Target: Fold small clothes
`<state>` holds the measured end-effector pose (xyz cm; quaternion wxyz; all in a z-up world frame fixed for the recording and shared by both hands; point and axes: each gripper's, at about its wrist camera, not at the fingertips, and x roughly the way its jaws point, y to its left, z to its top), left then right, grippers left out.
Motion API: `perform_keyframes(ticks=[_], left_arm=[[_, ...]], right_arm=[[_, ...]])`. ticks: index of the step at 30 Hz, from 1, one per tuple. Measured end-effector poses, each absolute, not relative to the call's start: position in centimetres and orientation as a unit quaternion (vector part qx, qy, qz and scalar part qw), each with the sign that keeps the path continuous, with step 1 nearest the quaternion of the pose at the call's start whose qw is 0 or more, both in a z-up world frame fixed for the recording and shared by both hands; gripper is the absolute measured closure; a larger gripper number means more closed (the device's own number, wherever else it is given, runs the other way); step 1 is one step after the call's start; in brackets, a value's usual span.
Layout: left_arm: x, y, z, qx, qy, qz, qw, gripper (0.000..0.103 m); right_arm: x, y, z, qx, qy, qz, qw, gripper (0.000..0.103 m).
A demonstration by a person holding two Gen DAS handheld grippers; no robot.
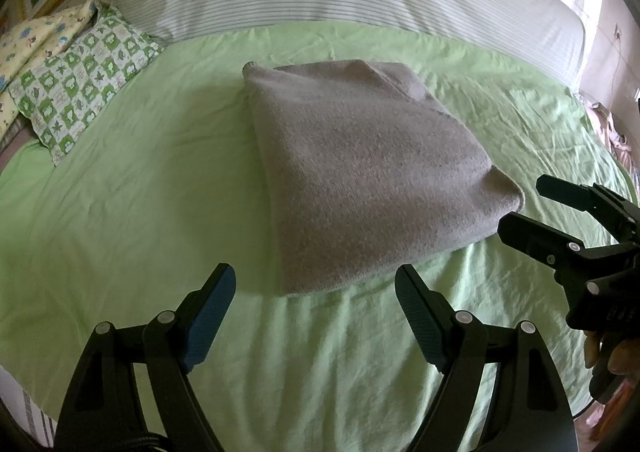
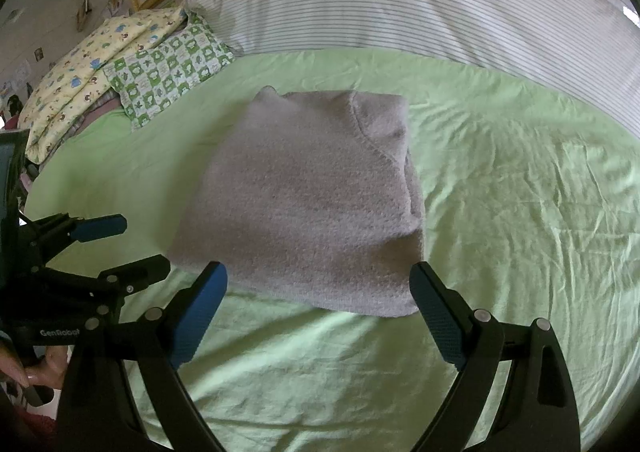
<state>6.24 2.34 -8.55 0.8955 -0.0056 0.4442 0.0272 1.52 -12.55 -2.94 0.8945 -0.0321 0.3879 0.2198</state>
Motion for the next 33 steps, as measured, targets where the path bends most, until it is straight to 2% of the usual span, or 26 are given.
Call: perform_keyframes(ticks=[33], left_arm=[[6.4,1.8,-8.5,-0.004,0.447,0.028,0.894,0.020]], right_arm=[[1.9,-14.0,-3.1,-0.026,0.387,0.219,0.895,0.010]])
